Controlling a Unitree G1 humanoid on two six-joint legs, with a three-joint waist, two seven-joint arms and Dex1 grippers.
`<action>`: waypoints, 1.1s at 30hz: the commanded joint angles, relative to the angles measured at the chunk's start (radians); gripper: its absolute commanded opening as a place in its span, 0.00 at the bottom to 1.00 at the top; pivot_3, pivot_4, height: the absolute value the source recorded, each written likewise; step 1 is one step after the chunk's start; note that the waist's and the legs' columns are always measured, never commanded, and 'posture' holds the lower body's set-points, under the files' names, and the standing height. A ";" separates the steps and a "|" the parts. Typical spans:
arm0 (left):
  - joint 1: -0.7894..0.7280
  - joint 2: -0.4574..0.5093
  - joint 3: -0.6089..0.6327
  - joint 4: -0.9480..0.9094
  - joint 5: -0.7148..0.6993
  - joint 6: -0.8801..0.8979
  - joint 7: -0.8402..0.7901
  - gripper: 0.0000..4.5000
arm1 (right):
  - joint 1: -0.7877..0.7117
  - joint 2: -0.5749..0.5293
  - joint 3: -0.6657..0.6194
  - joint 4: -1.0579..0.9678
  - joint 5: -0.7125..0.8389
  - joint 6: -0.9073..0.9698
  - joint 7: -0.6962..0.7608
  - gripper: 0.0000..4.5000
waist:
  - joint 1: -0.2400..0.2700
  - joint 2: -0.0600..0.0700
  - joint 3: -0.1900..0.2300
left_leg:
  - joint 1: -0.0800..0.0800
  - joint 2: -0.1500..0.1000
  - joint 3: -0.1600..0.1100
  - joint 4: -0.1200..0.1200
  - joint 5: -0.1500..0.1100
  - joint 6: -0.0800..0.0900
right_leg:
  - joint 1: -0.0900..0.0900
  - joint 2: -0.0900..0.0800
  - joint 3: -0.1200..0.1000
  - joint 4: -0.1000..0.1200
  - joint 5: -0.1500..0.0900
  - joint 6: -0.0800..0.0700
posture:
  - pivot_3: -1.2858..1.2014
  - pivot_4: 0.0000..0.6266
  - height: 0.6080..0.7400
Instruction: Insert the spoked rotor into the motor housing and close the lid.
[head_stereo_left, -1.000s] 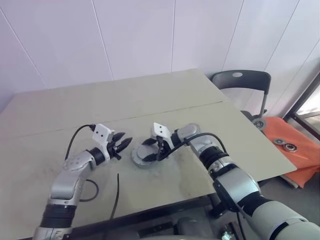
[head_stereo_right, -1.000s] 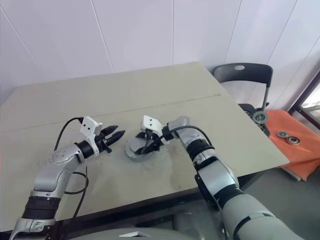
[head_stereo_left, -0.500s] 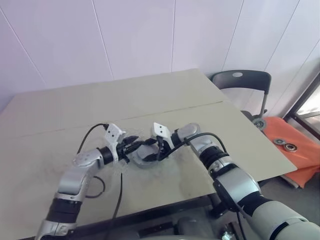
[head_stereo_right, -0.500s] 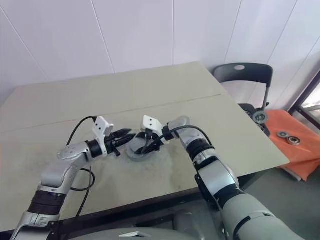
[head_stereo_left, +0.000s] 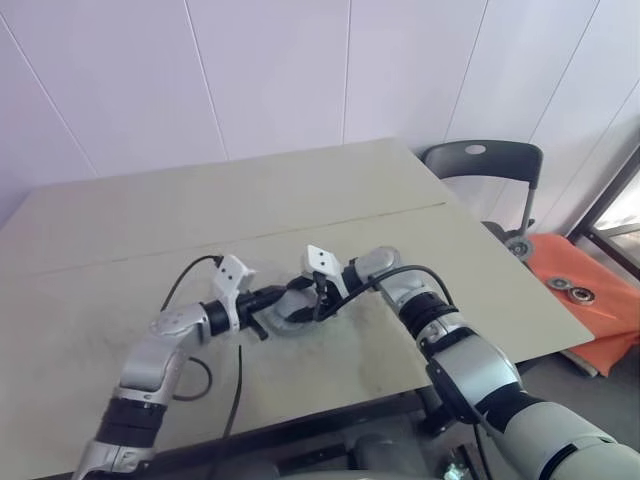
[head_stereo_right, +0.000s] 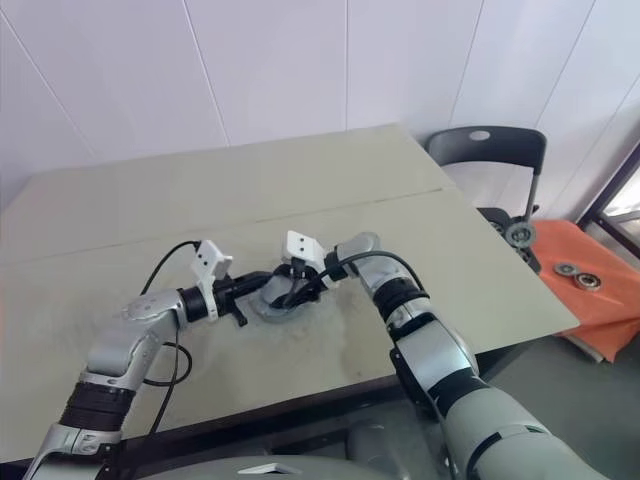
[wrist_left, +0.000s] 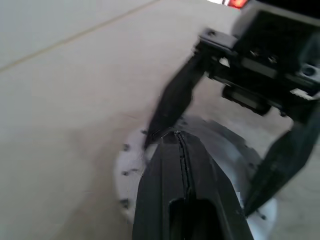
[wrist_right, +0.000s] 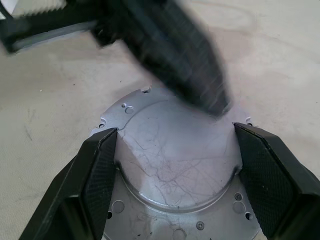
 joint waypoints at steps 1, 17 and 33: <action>-0.021 -0.008 -0.030 -0.001 0.011 -0.020 -0.017 0.01 | 0.068 -0.026 0.102 0.136 -0.131 0.066 -0.016 0.71 | 0.000 0.000 0.000 | 0.000 0.000 0.000 0.000 0.000 0.000 | 0.000 0.000 0.000 0.000 0.000 0.000 | 0.52 0.00 1.00; -0.091 -0.019 -0.112 0.245 0.163 -0.179 -0.006 0.01 | 0.083 -0.044 0.098 0.121 -0.128 0.072 -0.029 0.71 | 0.002 0.006 -0.005 | 0.001 -0.002 -0.002 0.001 0.000 0.000 | 0.001 0.000 0.000 0.000 0.000 0.000 | 0.52 0.00 1.00; 0.017 0.105 -0.076 0.148 0.137 -0.165 -0.098 0.01 | 0.073 -0.041 0.105 0.130 -0.134 0.070 -0.039 0.71 | 0.001 0.009 -0.007 | 0.001 -0.004 -0.006 0.000 0.000 0.000 | 0.001 -0.001 0.000 -0.001 -0.001 0.001 | 0.52 0.00 1.00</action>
